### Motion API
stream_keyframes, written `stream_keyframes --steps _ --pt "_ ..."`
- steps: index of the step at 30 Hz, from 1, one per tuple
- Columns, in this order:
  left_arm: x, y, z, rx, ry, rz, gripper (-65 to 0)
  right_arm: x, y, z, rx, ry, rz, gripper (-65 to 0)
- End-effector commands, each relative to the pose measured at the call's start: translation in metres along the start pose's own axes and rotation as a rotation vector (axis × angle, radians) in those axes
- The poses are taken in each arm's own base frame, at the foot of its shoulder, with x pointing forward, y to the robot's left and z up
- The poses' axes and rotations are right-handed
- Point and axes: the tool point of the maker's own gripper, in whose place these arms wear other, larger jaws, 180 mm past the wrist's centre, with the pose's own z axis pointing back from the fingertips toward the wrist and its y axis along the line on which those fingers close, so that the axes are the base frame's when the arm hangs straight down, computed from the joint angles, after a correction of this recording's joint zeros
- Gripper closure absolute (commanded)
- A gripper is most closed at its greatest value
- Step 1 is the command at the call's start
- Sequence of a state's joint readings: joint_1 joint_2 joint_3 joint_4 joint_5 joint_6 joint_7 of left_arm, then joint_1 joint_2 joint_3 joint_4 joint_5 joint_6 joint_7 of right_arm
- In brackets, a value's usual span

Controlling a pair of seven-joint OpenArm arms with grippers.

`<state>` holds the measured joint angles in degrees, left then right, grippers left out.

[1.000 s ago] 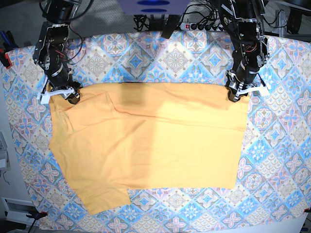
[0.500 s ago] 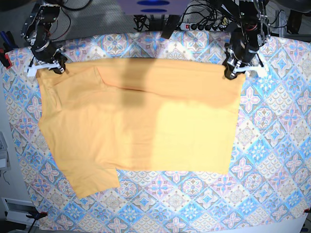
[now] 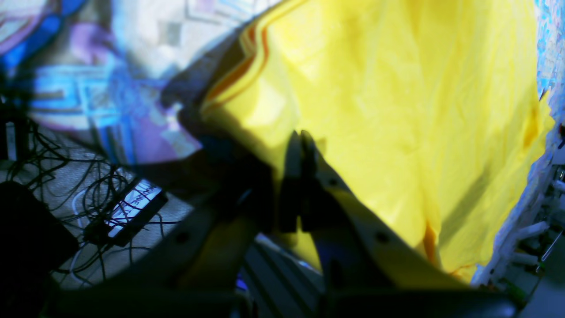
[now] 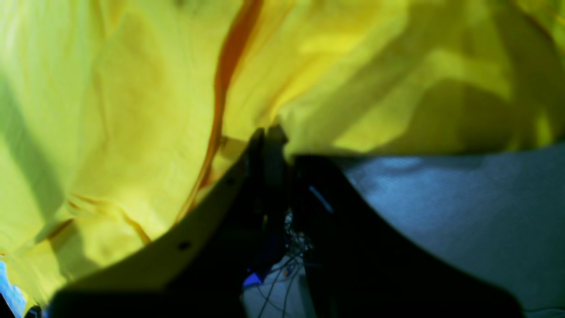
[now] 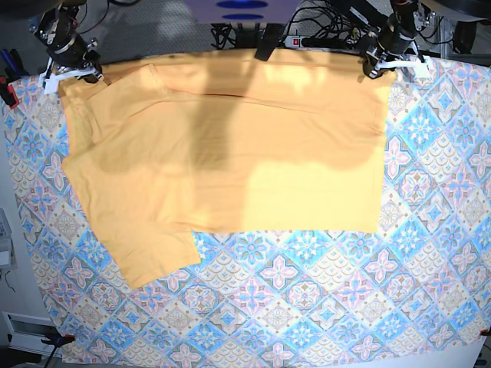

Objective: Fold the T-shirt properly
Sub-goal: 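Drag the held shoulder edge with both grippers toward the robot base, then release the shoulder edge and move both grippers down the shirt's sides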

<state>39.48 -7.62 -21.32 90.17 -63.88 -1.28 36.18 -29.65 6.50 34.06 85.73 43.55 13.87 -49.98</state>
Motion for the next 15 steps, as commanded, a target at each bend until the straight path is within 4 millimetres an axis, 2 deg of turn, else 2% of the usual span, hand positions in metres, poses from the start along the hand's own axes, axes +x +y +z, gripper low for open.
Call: stream_keyframes --steps 1,3,7,9,15 --pt "0.017 0.006 0.004 0.033 -0.060 -0.025 0.0 0.021 -0.008 0.008 -0.032 -0.070 0.024 -0.4" --pt "0.018 -0.002 0.005 0.012 -0.063 -0.031 -3.4 0.024 -0.006 0.009 -0.032 -0.076 0.034 -2.0" --pt "0.007 -0.013 0.008 -0.029 0.011 0.007 -21.2 0.022 -0.010 0.014 -0.043 -0.075 0.039 -8.7" --pt "0.001 -0.016 0.010 -0.047 0.041 0.039 -27.0 0.020 -0.012 0.015 -0.046 -0.071 0.038 -11.9" --pt "-0.008 0.000 0.022 -0.027 0.066 0.086 -28.2 0.018 -0.032 0.029 -0.092 -0.094 -0.003 -18.4"
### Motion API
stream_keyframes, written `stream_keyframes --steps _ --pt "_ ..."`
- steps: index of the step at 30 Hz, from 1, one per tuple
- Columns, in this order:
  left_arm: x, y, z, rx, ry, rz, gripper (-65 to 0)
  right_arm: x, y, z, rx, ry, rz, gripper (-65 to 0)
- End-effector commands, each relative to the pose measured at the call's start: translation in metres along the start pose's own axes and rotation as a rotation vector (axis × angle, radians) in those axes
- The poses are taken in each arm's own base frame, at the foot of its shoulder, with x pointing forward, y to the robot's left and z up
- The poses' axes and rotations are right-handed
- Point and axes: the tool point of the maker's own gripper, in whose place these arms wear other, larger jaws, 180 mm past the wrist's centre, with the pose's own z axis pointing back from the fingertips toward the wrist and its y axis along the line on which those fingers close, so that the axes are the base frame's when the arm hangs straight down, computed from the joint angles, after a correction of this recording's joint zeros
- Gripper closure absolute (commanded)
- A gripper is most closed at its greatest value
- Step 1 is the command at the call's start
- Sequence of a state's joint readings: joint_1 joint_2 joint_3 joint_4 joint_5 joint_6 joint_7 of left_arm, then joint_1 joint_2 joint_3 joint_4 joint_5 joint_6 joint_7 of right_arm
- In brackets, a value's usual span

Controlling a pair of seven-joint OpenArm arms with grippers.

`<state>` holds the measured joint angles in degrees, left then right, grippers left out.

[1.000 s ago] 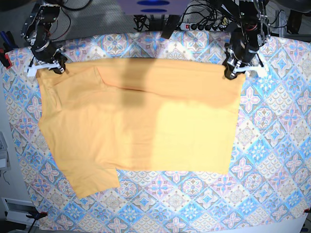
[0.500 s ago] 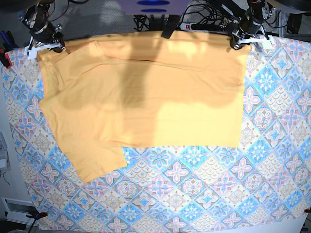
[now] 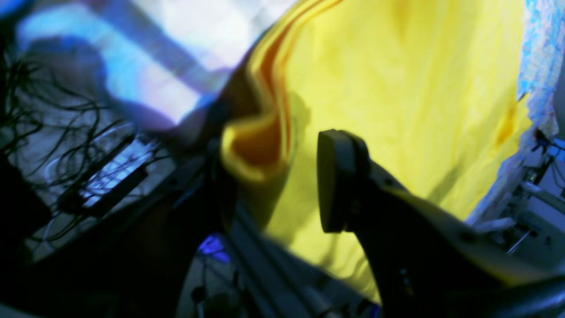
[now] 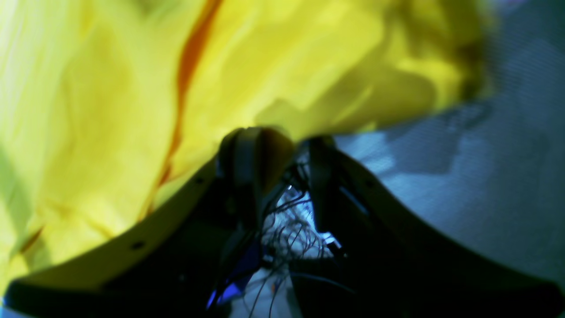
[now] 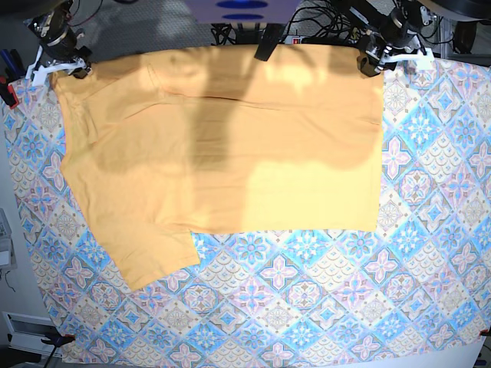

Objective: Fold the T-shirt properly
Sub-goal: 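Release the shoulder edge and move both grippers down the shirt's sides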

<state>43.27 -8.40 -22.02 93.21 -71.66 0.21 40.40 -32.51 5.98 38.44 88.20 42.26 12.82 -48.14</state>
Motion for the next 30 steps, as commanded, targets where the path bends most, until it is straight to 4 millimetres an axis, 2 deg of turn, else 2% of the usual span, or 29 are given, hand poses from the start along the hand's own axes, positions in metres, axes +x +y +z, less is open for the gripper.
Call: stream_keyframes --steps 1,5,11,15,17,22,24,30 --pt "0.007 0.004 0.007 0.011 -0.015 -0.010 -28.2 0.012 -0.006 0.009 -0.012 -0.041 0.008 -18.6" --pt "0.023 -0.010 0.020 -0.018 -0.065 -0.045 -28.2 0.035 -0.007 0.023 -0.025 -0.113 0.023 -18.8" --pt "0.050 -0.055 0.037 -0.112 -0.154 -0.120 -28.2 0.059 0.007 0.036 -0.006 -0.185 0.068 -18.8" --pt "0.063 -0.078 0.033 -0.164 -0.188 -0.139 -28.2 0.073 0.021 0.042 0.016 -0.224 0.105 -18.8" --pt "0.071 -0.087 0.032 -0.183 -0.201 -0.160 -28.2 0.086 0.035 0.043 0.044 -0.259 0.115 -18.8" --pt "0.093 -0.116 0.027 -0.246 -0.247 -0.197 -28.2 0.103 0.071 0.032 0.116 -0.231 0.154 -18.8" --pt "0.103 -0.130 0.025 -0.274 -0.267 -0.208 -28.2 0.110 0.093 0.026 0.164 -0.238 0.163 -18.8" --pt "0.129 -0.144 0.000 -0.301 -0.274 -0.184 -28.2 0.126 0.140 0.013 0.227 -0.255 0.253 -18.8"
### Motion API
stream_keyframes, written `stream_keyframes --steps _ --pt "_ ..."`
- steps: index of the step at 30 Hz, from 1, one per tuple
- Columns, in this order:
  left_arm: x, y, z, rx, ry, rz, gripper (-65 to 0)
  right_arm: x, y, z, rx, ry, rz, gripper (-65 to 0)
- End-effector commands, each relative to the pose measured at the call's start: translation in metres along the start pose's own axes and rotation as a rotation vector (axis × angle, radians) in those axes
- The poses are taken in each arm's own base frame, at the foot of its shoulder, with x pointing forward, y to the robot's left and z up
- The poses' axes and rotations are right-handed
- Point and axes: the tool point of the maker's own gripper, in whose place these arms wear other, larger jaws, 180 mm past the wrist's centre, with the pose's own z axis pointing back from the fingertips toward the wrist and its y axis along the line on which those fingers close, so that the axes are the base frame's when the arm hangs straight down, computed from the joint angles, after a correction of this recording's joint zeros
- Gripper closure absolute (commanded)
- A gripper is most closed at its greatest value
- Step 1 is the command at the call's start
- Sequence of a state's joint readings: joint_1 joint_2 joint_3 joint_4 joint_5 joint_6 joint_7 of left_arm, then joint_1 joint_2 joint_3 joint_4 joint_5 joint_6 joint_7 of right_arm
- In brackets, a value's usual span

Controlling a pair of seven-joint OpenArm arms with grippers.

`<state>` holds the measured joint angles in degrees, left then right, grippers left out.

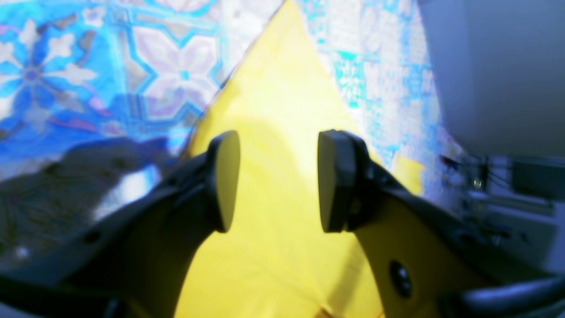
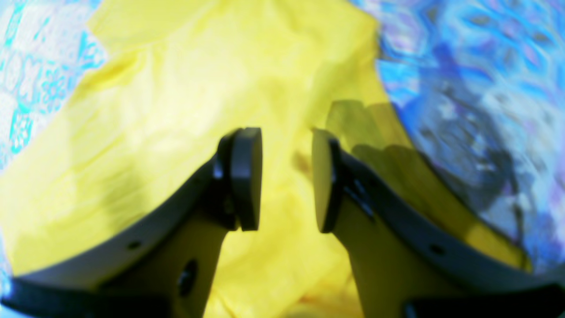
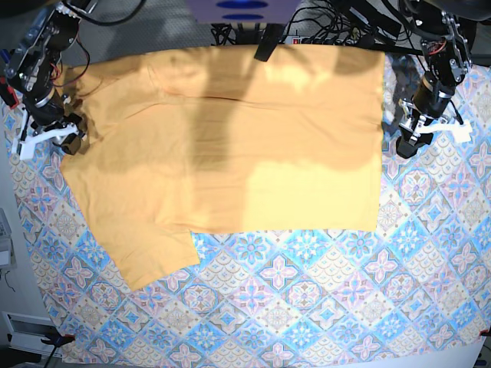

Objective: Fold the T-shirt properly
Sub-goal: 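Release the shoulder edge and move both grippers down the shirt's sides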

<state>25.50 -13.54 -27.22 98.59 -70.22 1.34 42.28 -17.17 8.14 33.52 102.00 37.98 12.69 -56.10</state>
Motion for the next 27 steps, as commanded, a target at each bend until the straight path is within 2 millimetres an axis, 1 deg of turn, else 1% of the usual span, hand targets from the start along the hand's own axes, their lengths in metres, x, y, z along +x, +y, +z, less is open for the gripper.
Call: stream_keyframes --steps 1,3,5,6,7,9,11,13,15,21,25,27 --pt "0.012 -0.011 -0.006 -0.039 -0.024 -0.007 -28.2 0.019 0.007 -0.002 0.006 -0.048 0.046 -18.8" --pt "0.018 -0.008 -0.020 -0.035 -0.028 0.025 -28.2 0.023 0.016 -0.010 0.003 -0.045 0.094 -18.8" --pt "0.031 -0.010 -0.031 -0.034 -0.043 0.014 -28.2 0.025 0.023 -0.019 0.012 -0.039 0.114 -18.8" --pt "0.035 -0.013 -0.036 -0.033 -0.051 0.000 -28.2 0.026 0.027 -0.023 0.023 -0.039 0.121 -18.8" --pt "0.036 -0.017 -0.043 -0.032 -0.048 -0.020 -28.2 0.027 0.029 -0.028 0.033 -0.034 0.129 -18.8" --pt "0.042 -0.030 -0.055 -0.040 -0.057 -0.060 -28.2 0.027 0.030 -0.037 0.041 -0.024 0.122 -18.8" --pt "0.049 -0.034 -0.066 -0.035 -0.064 -0.070 -28.2 0.029 0.032 -0.045 0.051 -0.019 0.099 -18.8" --pt "0.049 -0.038 -0.080 -0.028 -0.054 -0.083 -28.2 0.030 0.033 -0.052 0.057 -0.012 0.083 -18.8" --pt "0.052 -0.047 -0.094 -0.024 -0.049 -0.115 -28.2 0.033 0.035 -0.058 0.065 -0.013 0.067 -18.8" --pt "0.058 -0.059 -0.132 0.032 -0.020 -0.204 -28.3 0.038 0.039 -0.069 0.077 -0.007 0.041 -18.8" --pt "0.062 -0.053 -0.148 0.076 -0.006 -0.210 -28.5 0.037 0.038 -0.073 0.079 -0.008 0.029 -18.8" --pt "0.067 -0.055 -0.156 0.091 -0.011 -0.215 -28.5 0.039 0.037 -0.074 0.078 -0.026 0.025 -18.8"
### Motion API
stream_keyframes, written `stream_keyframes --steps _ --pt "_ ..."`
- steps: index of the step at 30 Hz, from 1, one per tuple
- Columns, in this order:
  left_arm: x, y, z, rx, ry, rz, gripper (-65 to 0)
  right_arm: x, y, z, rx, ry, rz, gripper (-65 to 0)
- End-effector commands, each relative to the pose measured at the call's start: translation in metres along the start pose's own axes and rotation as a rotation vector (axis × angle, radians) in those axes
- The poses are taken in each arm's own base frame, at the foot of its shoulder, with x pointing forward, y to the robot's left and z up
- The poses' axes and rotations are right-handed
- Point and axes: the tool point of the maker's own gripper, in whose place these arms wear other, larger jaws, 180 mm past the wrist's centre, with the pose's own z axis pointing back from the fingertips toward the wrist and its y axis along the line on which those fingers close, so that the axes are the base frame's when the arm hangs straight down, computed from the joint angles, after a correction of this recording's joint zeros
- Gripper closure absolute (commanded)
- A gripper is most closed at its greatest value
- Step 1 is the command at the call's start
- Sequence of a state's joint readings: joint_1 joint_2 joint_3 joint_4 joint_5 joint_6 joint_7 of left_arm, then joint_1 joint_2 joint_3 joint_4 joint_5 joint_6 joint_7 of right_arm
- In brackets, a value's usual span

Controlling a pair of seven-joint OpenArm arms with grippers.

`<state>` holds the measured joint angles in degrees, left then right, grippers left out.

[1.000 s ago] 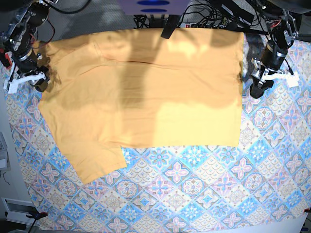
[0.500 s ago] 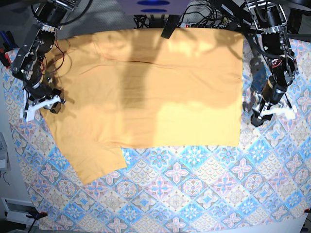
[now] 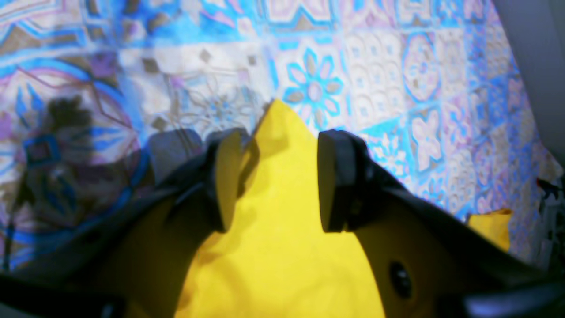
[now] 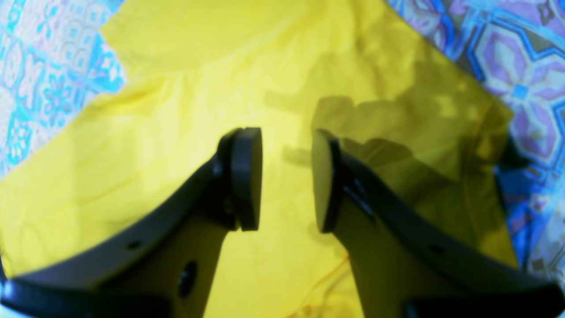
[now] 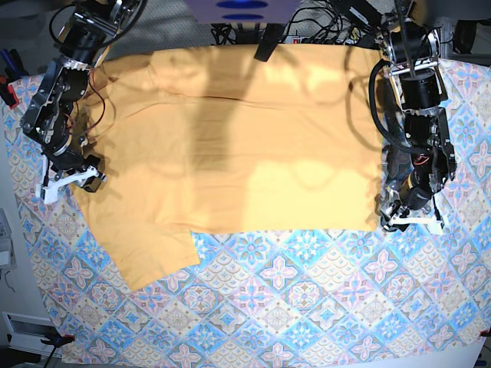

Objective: Fold the T-shirt properly
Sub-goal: 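Release the shoulder edge and move both grippers down the shirt's sides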

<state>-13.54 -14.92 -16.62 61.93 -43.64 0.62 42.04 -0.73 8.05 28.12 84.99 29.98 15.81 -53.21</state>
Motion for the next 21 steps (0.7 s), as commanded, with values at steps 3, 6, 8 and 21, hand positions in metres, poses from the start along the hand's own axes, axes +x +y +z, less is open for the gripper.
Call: stream_keyframes --steps 3,6,8,21 --pt "0.023 -0.008 -0.006 -0.002 -0.050 -0.012 -28.5 0.013 -0.002 0.000 0.002 -0.035 0.003 -18.8" --pt "0.019 -0.009 -0.015 0.014 -0.037 -0.034 -28.6 0.009 -0.003 -0.002 0.000 -0.025 -0.004 -18.8" --pt "0.010 -0.014 -0.021 0.006 -0.031 -0.069 -28.6 0.007 -0.004 -0.003 -0.001 -0.020 -0.007 -18.8" --pt "-0.027 -0.006 -0.037 0.037 -0.010 -0.095 -28.3 0.012 -0.002 -0.004 0.005 -0.028 -0.009 -18.8"
